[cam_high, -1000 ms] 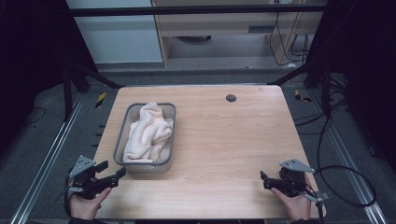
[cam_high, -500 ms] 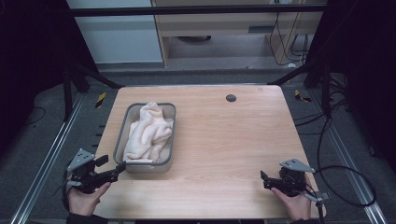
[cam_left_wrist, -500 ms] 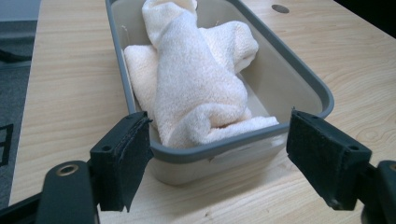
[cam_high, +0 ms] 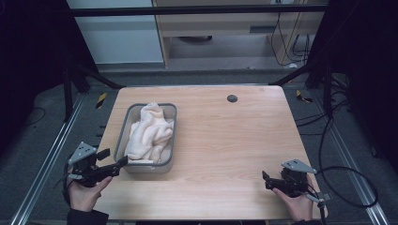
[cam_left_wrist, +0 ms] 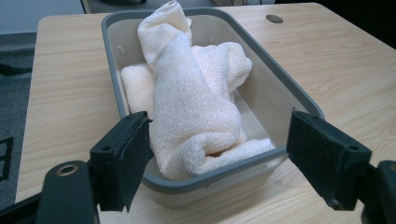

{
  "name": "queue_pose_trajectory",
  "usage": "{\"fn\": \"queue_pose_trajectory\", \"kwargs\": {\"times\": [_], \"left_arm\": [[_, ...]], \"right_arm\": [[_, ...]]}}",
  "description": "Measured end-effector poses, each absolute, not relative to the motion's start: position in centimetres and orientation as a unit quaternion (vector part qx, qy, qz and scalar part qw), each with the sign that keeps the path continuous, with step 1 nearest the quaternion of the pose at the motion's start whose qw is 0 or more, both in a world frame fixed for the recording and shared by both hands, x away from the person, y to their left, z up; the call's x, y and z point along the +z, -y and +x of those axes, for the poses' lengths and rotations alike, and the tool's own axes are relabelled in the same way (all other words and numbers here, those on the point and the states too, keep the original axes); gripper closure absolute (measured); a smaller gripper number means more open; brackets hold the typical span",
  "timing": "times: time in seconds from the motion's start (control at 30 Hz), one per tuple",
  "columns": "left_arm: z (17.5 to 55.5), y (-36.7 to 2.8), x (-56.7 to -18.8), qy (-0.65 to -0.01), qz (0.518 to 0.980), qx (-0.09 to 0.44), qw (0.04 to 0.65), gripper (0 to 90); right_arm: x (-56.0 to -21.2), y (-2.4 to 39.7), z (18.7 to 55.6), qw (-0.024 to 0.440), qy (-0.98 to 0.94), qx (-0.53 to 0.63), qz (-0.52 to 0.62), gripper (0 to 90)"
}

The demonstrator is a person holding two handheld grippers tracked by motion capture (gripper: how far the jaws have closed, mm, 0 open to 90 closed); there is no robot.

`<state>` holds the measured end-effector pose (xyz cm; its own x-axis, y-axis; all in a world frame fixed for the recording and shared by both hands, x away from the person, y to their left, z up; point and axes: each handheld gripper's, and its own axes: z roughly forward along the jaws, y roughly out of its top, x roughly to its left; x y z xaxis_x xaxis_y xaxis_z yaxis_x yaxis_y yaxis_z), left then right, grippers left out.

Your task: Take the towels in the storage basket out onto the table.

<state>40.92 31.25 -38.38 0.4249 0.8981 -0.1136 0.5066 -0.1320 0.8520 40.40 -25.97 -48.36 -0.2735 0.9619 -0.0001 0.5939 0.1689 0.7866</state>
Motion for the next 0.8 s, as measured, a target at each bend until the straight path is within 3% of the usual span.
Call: {"fn": "queue_pose_trajectory", "kwargs": {"times": [0.8], "left_arm": [[45.2,-29.1,-36.6,-0.476,0.744,0.214,0.416,21.3]], "right_arm": [[-48.5,26.0,40.7,0.26,-0.72,0.346,0.543,7.4]]}}
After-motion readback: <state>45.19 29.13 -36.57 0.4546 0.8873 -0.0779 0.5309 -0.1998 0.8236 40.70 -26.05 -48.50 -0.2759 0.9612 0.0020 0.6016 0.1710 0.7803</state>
